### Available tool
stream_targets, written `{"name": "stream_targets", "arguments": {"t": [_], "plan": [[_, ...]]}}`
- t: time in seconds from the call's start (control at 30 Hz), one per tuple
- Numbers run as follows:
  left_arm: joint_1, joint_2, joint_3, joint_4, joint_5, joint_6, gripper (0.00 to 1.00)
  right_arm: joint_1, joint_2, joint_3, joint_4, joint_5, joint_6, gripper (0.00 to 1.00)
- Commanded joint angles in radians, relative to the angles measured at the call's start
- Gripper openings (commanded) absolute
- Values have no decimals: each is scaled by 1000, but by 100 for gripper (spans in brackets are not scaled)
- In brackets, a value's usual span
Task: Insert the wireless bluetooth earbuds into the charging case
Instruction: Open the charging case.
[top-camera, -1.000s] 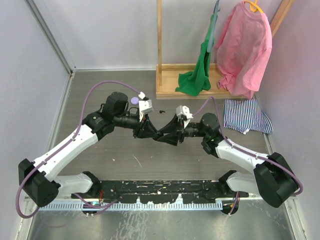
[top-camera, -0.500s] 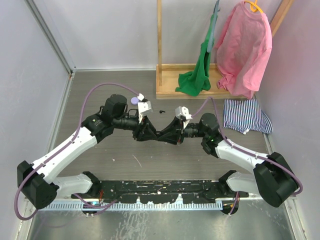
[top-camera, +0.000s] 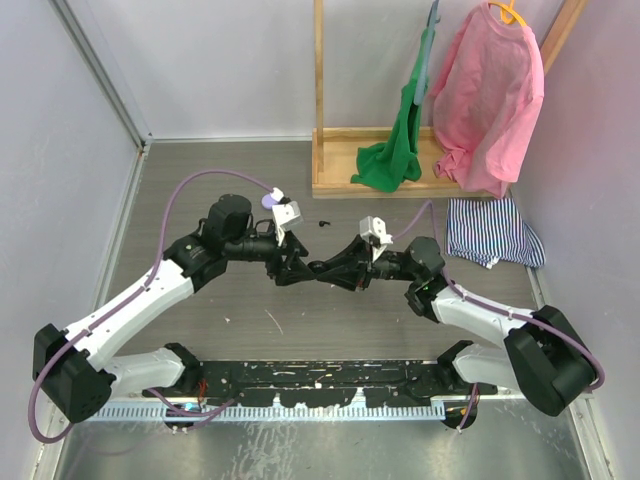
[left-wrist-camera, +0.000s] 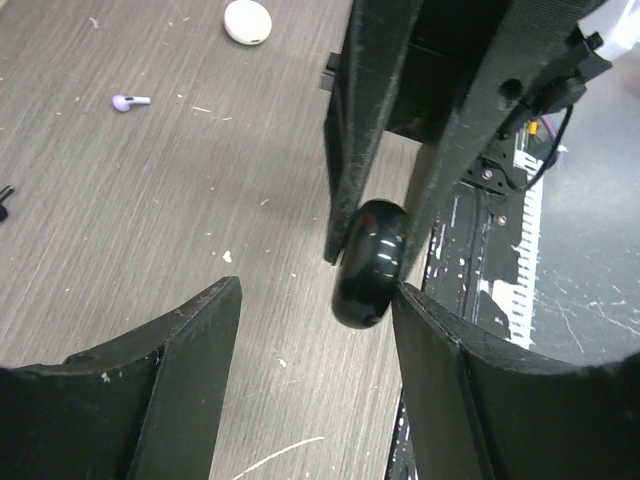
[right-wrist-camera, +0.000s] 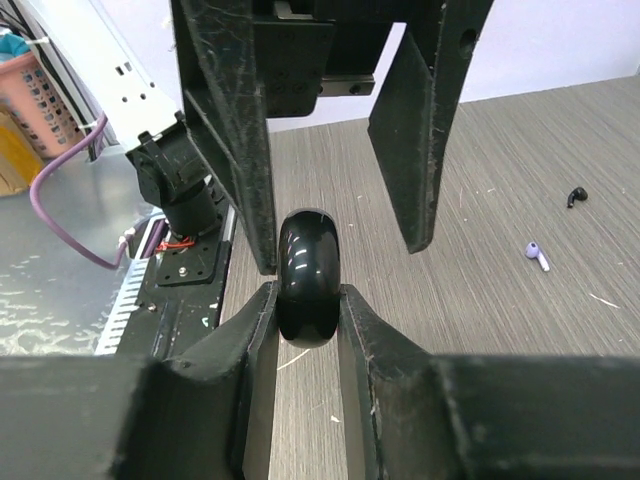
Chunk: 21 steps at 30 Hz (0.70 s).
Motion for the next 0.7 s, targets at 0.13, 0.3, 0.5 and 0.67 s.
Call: {"name": "stream_targets", "arguments": {"t": [0.13, 0.3, 0.5, 0.67], "plan": [[7, -51, -36, 164, -100, -84, 63, 6, 10, -41, 248, 19, 96, 1], [34, -65, -43, 202, -109, -142, 64, 12, 18, -50, 271, 12, 96, 1], [56, -60, -36, 217, -132, -200, 68, 19, 20, -60, 274, 6, 82, 1], [61, -60, -27, 224, -113, -232, 71, 25, 27, -64, 273, 2, 71, 1]]}}
